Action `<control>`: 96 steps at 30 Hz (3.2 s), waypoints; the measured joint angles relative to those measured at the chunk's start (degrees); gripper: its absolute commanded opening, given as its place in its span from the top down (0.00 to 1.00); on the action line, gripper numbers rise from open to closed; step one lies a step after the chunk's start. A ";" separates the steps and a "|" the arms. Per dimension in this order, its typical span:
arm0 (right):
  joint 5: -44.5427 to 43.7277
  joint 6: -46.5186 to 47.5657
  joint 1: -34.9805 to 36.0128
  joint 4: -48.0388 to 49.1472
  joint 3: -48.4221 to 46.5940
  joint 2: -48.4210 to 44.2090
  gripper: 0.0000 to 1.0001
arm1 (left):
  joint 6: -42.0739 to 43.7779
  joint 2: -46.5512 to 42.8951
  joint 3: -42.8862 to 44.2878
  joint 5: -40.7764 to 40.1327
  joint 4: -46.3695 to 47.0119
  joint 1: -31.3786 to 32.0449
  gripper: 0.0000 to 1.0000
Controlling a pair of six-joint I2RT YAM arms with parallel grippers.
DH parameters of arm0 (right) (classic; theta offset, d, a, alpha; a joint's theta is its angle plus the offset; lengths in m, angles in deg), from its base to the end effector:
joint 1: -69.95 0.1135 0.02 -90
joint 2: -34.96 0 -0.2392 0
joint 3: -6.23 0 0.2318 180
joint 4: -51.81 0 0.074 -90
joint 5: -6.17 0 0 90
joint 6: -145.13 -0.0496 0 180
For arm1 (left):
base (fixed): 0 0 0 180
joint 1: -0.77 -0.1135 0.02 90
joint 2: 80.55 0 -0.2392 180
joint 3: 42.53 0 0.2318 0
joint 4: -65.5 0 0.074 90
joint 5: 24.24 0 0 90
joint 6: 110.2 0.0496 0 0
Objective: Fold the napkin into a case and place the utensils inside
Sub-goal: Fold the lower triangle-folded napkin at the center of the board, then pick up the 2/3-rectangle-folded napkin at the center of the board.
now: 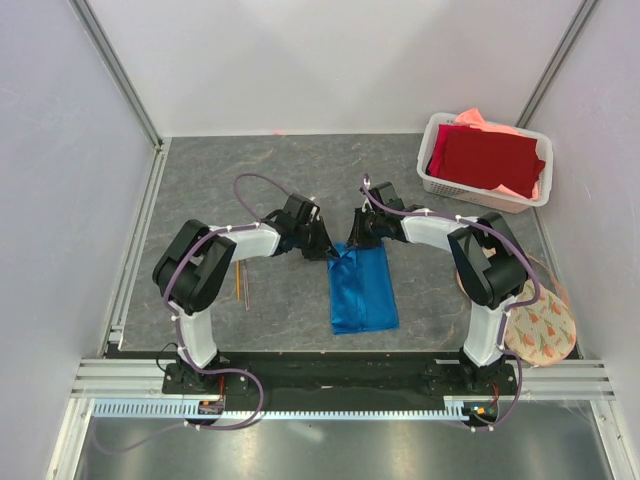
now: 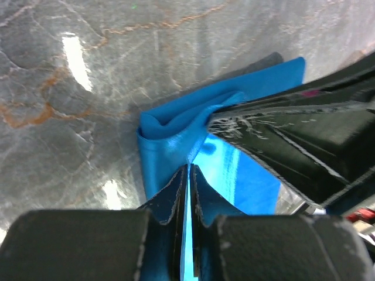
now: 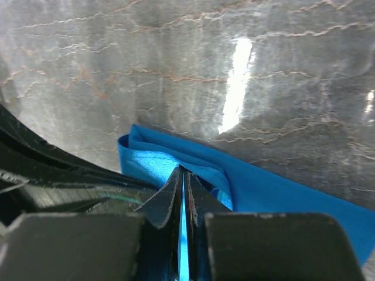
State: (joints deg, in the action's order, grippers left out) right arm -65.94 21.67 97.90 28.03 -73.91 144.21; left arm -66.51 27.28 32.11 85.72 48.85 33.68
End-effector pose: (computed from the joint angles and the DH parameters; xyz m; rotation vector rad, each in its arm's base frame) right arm 0.3237 0.1890 0.1299 -0.0124 2.6285 0.8051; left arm 0.2972 -0.2125 0.1221 -0.1398 2.6493 -0.9760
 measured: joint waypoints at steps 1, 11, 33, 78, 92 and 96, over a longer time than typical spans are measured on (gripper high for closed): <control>-0.50 0.39 0.02 -0.24 0.00 0.00 0.92 | 0.00 0.44 -0.02 0.07 0.24 0.00 0.91; -3.32 3.15 0.00 -5.40 -0.85 -2.12 0.82 | 0.15 0.68 -0.02 -0.09 0.35 0.42 0.77; -8.24 -3.06 -1.18 -18.84 36.28 -51.93 0.42 | 4.63 -27.61 -5.53 -24.17 -13.18 36.87 0.36; 7.32 -19.93 -1.18 -8.85 45.00 -53.59 0.91 | 7.74 -6.25 6.49 -43.87 -14.64 46.31 0.33; 5.60 -22.97 -1.25 -9.38 44.59 -55.21 0.84 | 7.85 -3.30 7.37 -43.87 -14.78 46.31 0.63; 5.55 -22.91 -1.22 -9.35 44.54 -55.58 0.69 | 7.91 -3.28 7.37 -43.87 -14.82 45.90 0.84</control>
State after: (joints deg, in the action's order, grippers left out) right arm -60.39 -1.23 96.67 18.68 -29.37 88.63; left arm -58.59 24.00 39.47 41.86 34.03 79.58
